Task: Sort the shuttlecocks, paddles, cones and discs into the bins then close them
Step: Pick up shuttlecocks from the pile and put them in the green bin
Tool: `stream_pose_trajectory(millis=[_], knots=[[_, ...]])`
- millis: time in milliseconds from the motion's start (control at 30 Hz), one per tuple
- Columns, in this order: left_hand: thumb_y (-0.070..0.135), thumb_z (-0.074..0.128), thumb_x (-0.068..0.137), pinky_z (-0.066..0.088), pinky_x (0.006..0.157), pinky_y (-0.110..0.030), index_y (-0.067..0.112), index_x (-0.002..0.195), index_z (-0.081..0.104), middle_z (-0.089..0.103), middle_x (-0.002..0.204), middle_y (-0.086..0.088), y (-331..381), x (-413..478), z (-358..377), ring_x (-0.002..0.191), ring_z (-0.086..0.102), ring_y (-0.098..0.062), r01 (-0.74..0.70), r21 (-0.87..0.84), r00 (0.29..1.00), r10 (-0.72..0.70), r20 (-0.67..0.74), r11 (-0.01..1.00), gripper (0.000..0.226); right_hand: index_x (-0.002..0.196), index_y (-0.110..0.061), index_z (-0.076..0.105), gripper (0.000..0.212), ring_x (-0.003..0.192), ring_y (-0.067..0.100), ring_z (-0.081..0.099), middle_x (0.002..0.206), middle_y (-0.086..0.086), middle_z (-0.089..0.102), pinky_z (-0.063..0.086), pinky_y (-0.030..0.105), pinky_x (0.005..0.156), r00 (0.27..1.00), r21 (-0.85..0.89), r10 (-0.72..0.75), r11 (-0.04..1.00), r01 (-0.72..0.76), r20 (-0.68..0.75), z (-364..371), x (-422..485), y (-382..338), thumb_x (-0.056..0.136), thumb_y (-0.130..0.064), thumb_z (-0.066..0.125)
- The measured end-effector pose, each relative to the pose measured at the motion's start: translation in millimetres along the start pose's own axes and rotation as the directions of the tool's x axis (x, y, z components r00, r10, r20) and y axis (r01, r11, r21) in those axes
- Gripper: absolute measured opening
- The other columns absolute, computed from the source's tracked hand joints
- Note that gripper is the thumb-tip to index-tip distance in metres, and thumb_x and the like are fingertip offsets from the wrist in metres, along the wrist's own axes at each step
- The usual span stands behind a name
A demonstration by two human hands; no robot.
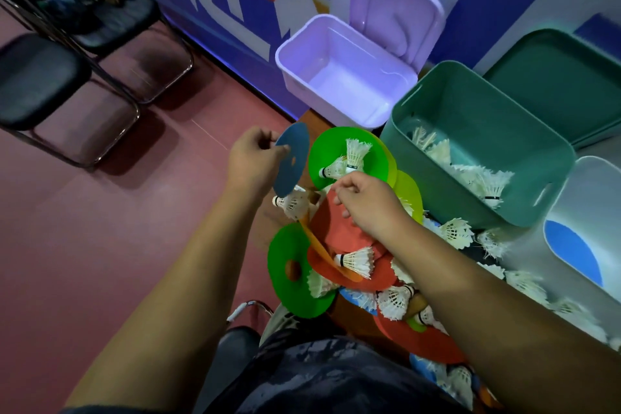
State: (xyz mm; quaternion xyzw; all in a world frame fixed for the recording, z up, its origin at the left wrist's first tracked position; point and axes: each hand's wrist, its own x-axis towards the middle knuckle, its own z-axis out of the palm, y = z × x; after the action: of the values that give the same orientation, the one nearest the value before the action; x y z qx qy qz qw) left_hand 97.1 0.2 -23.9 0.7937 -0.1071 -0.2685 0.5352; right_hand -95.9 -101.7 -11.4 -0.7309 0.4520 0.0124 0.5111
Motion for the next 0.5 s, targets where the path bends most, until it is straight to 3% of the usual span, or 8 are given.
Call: stream_pose_trajectory(millis=[133,267,500], knots=[[0.01,0.076,0.087,0.054,0.067,-0.04,0.022,0.08,0.066,0.066,0.081,-0.002,36,3,12,0.076,0.063,-0.02,0.01,-0.131,0.997,0.0,0.076,0.991,0.017,0.095,-0.027,0.071,0.014,0.071,0.019,0.073,0.085,-0.01,0.077,0.042,0.023,0.056,0.999,0.04,0.024,0.999,-0.023,-0.04,-16,0,-1,0.102,-0.024,0.059],[0.011,0.073,0.094,0.062,0.071,-0.042,0.017,0.091,0.068,0.069,0.089,-0.005,64,14,25,0.08,0.069,-0.02,0.065,-0.227,0.982,-0.022,0.187,0.972,0.008,0.095,-0.029,0.072,0.016,0.071,0.018,0.073,0.086,-0.01,0.077,0.046,0.024,0.059,0.996,0.085,0.033,0.996,-0.027,-0.078,-30,-1,0,0.102,-0.022,0.059],[0.013,0.071,0.098,0.064,0.08,-0.044,0.013,0.107,0.067,0.076,0.098,-0.01,99,60,66,0.087,0.075,-0.025,0.182,-0.366,0.965,-0.094,0.247,0.912,0.01,0.097,-0.034,0.072,0.017,0.072,0.016,0.074,0.089,-0.013,0.077,0.052,0.029,0.064,0.991,0.099,0.035,0.995,-0.022,-0.132,-51,-4,-3,0.102,-0.025,0.058]])
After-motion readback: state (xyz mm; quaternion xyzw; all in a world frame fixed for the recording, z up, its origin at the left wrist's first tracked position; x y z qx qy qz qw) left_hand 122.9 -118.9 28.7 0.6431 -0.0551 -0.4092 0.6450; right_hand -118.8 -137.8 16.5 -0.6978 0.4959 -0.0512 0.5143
